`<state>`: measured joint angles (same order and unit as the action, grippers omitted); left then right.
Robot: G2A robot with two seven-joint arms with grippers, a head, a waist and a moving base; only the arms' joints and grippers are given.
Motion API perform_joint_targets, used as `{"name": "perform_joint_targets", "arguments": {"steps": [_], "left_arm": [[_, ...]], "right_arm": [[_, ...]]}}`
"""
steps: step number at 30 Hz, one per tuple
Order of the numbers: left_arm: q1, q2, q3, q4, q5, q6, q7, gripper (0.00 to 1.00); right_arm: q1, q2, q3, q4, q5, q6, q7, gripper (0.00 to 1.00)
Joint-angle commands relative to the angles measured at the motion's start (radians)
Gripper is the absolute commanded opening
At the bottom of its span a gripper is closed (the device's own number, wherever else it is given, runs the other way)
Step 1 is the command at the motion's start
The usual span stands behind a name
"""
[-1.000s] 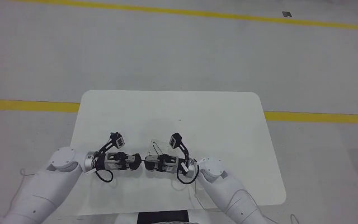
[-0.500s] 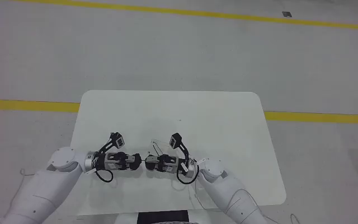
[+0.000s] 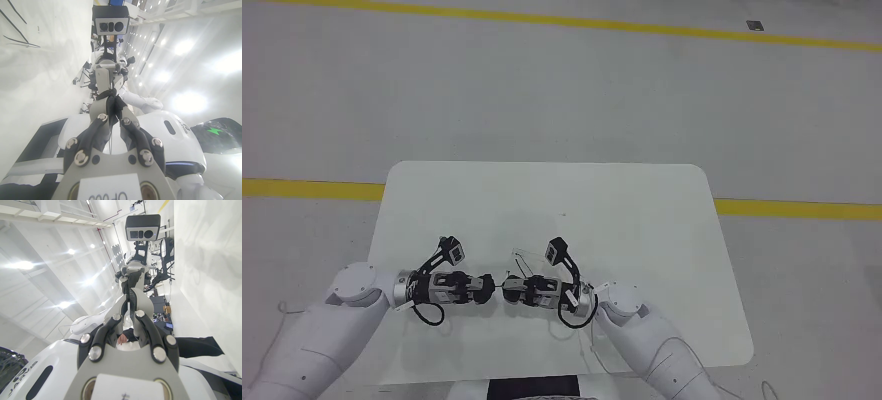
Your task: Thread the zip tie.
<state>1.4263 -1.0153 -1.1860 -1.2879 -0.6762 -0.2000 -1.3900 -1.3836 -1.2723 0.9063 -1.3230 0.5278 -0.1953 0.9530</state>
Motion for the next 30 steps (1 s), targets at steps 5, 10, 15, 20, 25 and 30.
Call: {"name": "perform_joint_targets", "arguments": {"steps": [5,10,15,20,25,30], "left_arm": [[0.0,0.0,0.0,0.0,0.0,0.0,0.0,0.0],[0.0,0.0,0.0,0.0,0.0,0.0,0.0,1.0],[0.004,-0.001,0.009,-0.016,0.004,0.005,0.037,1.0],[0.007,0.002,0.013,-0.025,-0.005,0.006,0.044,1.0],[0.005,0.005,0.019,-0.027,-0.01,0.005,0.047,1.0],[0.001,0.006,0.028,-0.026,-0.016,0.004,0.049,1.0]], "right_arm": [[0.001,0.002,-0.002,-0.001,-0.003,0.001,-0.002,0.0],[-0.003,0.003,-0.001,-0.003,0.004,-0.008,-0.008,0.0],[-0.005,0.003,0.0,-0.004,0.012,-0.014,-0.013,0.0],[-0.01,0.003,0.002,-0.005,0.027,-0.022,-0.026,0.0],[-0.012,0.002,0.003,-0.005,0.04,-0.028,-0.042,0.0],[-0.014,0.002,0.006,-0.006,0.054,-0.036,-0.05,0.0]]}}
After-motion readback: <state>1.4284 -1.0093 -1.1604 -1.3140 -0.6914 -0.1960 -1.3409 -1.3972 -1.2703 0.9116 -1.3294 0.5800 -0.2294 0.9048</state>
